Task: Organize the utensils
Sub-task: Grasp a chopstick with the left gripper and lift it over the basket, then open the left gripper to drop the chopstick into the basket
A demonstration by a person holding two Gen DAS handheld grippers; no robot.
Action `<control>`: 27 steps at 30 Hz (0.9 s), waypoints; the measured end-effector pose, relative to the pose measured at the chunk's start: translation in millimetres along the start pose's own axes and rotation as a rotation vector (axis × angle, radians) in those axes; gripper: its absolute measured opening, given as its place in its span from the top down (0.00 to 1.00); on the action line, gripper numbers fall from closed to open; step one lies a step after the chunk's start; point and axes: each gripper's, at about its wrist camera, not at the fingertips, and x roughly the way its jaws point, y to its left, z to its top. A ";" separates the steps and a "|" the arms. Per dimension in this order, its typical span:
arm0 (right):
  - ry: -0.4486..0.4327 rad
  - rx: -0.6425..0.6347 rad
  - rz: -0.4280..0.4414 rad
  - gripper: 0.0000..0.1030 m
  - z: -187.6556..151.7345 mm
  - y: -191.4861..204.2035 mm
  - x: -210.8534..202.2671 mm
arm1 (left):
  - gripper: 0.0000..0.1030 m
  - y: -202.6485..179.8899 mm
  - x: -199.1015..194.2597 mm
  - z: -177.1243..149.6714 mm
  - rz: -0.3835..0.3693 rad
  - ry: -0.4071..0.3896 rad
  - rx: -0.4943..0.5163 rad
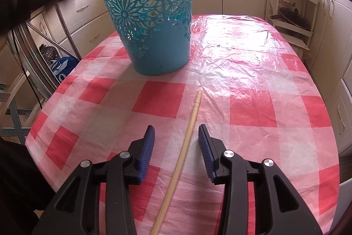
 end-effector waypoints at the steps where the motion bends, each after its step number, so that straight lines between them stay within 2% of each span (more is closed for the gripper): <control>1: -0.001 0.002 0.000 0.59 0.0 0.3 0.0 | 0.96 3.0 -11.6 10.7 0.005 -0.073 -0.010; 4: -0.005 0.004 -0.001 0.59 0.3 0.2 0.3 | 0.96 11.0 -34.4 38.5 0.081 -0.273 -0.034; 6: -0.007 0.002 -0.003 0.59 0.1 1.0 0.4 | 0.96 20.6 -41.4 55.3 0.197 -0.398 -0.074; 9: -0.009 0.005 0.000 0.59 -0.3 1.2 0.2 | 0.96 34.7 -36.8 69.7 0.281 -0.492 -0.146; 15: -0.011 0.016 0.015 0.56 -0.3 0.4 0.6 | 0.96 41.8 -14.7 85.3 0.437 -0.607 -0.191; 18: -0.009 0.023 0.019 0.53 0.3 2.0 1.0 | 0.96 50.4 3.2 97.5 0.503 -0.640 -0.213; 21: -0.005 0.031 0.022 0.52 0.9 2.7 1.1 | 0.96 61.6 10.0 100.9 0.549 -0.638 -0.217; 27: -0.001 0.034 0.022 0.52 1.7 3.8 1.8 | 0.95 62.0 28.5 101.1 0.618 -0.570 -0.185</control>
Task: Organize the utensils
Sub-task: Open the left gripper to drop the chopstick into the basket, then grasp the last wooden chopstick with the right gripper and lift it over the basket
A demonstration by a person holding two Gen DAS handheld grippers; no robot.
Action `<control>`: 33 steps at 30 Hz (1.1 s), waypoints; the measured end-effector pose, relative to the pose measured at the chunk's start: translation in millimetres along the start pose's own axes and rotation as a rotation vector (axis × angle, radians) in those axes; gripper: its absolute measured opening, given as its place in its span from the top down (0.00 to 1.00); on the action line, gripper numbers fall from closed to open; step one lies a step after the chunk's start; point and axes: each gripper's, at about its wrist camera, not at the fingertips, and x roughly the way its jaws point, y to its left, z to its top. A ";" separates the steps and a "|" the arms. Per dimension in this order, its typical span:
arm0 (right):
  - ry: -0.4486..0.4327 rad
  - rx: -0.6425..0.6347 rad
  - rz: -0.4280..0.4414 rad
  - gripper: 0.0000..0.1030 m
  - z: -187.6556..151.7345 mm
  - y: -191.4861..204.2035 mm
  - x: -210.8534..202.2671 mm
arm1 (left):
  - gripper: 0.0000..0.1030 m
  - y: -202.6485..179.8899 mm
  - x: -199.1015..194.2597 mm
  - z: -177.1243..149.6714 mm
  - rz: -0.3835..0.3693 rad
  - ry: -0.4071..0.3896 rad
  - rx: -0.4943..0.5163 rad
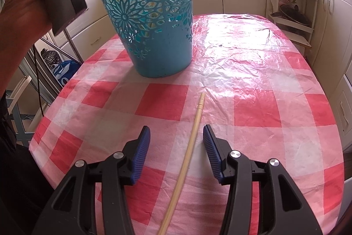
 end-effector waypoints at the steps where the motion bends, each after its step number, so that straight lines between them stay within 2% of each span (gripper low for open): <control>1: 0.001 0.003 0.001 0.52 0.2 -0.2 0.0 | 0.95 -1.0 1.8 -1.6 0.004 0.006 0.009; 6: 0.002 0.005 0.000 0.52 0.5 -0.4 -0.1 | 0.95 1.0 2.0 -10.7 0.014 0.039 0.014; 18: 0.005 0.000 -0.008 0.50 0.3 2.3 1.1 | 0.94 5.8 -19.4 -24.3 -0.014 0.122 0.043; 21: 0.011 0.014 -0.002 0.50 0.7 0.7 0.1 | 0.85 9.1 -32.1 -26.3 -0.016 0.143 0.045; 23: 0.017 0.011 -0.005 0.50 0.5 0.7 -0.9 | 0.71 13.1 -42.4 -27.9 -0.011 0.151 0.031; 26: 0.028 0.006 -0.008 0.50 -0.6 1.1 -2.7 | 0.58 20.6 -60.8 -30.6 0.003 0.157 0.003; 29: 0.040 0.006 -0.008 0.50 -1.9 -0.3 -5.3 | 0.51 27.6 -78.1 -32.8 0.013 0.155 -0.015; 33: 0.049 0.015 -0.028 0.58 -0.3 -1.4 -4.8 | 0.45 34.9 -93.6 -35.5 0.016 0.165 -0.028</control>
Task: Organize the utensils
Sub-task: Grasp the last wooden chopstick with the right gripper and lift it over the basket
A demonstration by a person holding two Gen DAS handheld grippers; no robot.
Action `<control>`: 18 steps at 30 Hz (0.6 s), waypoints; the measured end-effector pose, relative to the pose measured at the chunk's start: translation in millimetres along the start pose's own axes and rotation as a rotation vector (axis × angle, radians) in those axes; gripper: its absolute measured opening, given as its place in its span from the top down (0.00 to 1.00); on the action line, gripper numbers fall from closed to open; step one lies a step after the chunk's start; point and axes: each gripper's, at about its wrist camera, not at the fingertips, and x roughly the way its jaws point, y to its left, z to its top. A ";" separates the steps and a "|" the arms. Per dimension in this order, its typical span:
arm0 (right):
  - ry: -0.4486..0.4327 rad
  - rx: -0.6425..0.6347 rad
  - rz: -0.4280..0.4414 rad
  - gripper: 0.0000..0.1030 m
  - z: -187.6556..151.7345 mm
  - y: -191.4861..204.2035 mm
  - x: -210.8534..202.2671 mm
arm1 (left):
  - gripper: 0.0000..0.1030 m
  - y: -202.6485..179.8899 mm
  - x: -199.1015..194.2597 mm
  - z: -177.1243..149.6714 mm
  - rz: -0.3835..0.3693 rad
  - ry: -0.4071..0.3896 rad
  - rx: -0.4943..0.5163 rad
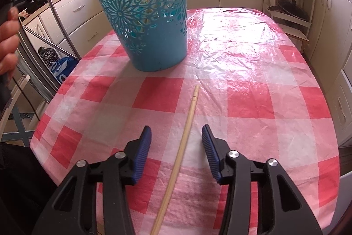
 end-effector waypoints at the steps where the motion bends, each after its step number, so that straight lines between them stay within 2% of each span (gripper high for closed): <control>1: 0.002 0.003 -0.010 0.63 1.0 -0.7 0.6 | 0.45 2.0 -2.6 -1.4 -0.003 0.006 -0.004; 5: 0.016 0.033 -0.058 0.89 4.1 -8.6 1.6 | 0.44 7.9 -5.1 -3.2 0.003 0.021 0.003; 9: 0.043 -0.028 -0.108 0.93 3.5 -0.7 0.1 | 0.44 13.1 -5.3 -4.6 0.034 0.031 0.036; 13: 0.055 0.059 -0.003 0.94 1.8 -8.5 -13.0 | 0.38 17.9 -4.5 -3.0 0.064 0.051 0.055; 18: -0.072 0.144 0.162 0.94 27.3 -8.4 -59.1 | 0.34 22.2 -3.5 -2.0 0.077 0.066 0.066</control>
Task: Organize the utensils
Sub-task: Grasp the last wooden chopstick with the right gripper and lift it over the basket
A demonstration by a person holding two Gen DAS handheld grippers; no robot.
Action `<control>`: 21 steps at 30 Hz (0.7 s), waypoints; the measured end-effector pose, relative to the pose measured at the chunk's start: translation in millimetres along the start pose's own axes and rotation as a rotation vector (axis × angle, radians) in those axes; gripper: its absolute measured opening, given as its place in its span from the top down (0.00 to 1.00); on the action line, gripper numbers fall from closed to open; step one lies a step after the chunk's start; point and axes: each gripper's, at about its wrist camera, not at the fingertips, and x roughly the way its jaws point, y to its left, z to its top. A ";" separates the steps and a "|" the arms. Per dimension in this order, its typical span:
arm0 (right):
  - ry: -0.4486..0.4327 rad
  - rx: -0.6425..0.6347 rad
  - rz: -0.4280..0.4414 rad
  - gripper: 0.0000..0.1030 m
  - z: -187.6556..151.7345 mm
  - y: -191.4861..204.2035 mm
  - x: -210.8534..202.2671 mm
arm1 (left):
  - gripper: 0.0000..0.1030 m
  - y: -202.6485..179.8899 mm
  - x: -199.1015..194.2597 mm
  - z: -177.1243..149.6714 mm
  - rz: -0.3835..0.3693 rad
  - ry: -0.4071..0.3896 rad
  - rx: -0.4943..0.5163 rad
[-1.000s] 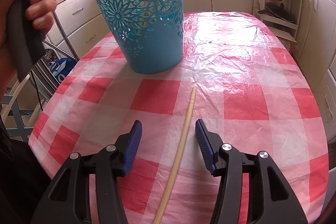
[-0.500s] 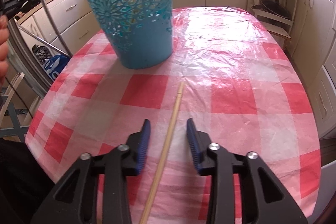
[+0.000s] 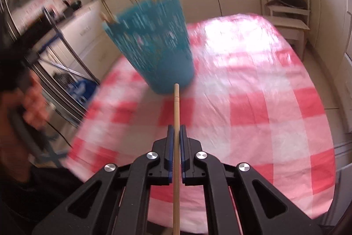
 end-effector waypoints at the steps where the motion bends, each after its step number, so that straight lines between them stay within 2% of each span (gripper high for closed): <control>1: -0.040 0.011 0.039 0.94 11.1 4.3 -10.5 | 0.34 0.8 0.2 0.3 0.000 0.002 -0.001; 6: -0.235 0.008 0.155 0.94 73.4 34.2 -45.9 | 0.32 4.9 0.8 1.0 0.012 0.012 -0.009; 10: -0.380 0.001 0.175 0.94 126.9 56.6 -45.8 | 0.31 7.9 3.2 0.9 0.023 0.022 -0.018; 13: -0.461 0.009 0.144 0.94 160.3 67.1 -33.6 | 0.31 8.9 5.6 0.2 0.029 0.032 -0.020; 15: -0.520 0.014 0.091 0.94 178.6 71.9 -21.4 | 0.30 8.8 7.0 0.1 0.033 0.038 -0.016; 18: -0.568 0.030 0.020 0.94 198.4 70.8 -6.6 | 0.29 8.0 8.6 0.3 0.040 0.046 -0.006; 21: -0.579 0.025 -0.041 0.94 206.7 70.7 8.4 | 0.28 8.1 9.7 0.0 0.041 0.056 -0.003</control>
